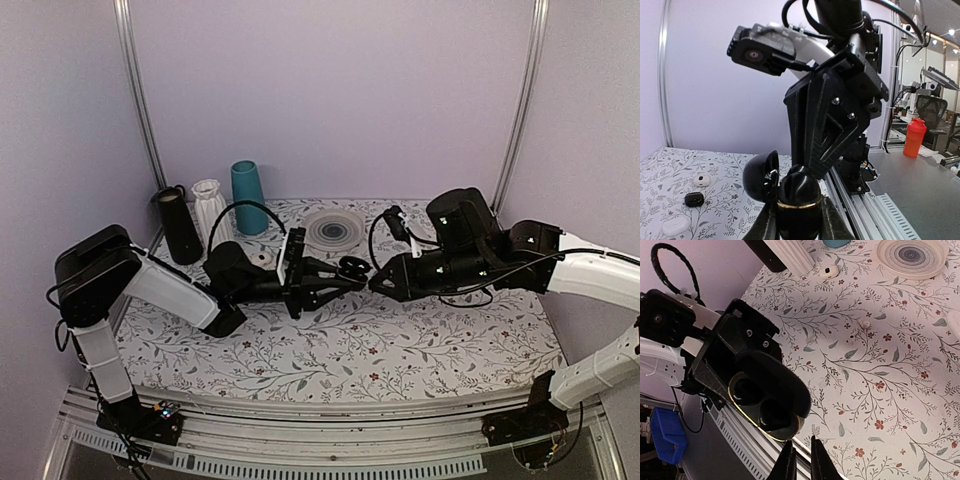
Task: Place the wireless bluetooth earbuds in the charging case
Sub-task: Adjust the right earbud in the right side groove of the charging case, then close the charging case with the earbuds.
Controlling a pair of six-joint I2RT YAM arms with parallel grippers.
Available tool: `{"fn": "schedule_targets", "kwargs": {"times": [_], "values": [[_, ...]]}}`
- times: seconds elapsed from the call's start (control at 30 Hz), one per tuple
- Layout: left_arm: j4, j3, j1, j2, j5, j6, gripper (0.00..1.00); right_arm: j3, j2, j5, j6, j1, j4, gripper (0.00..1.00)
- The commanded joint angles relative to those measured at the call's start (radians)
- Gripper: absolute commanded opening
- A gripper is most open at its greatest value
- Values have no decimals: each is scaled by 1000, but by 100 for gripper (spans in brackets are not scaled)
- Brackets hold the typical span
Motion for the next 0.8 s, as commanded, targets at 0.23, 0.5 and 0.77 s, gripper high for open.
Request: {"fn": "schedule_targets", "kwargs": {"times": [0.23, 0.5, 0.77], "values": [[116, 14, 11, 19, 95, 13, 0, -82, -156, 131, 23, -12, 79, 34], [97, 5, 6, -22, 139, 68, 0, -263, -189, -46, 23, -177, 426, 39], [223, -8, -22, 15, 174, 33, 0, -365, -109, -403, -53, -175, 732, 40]]}}
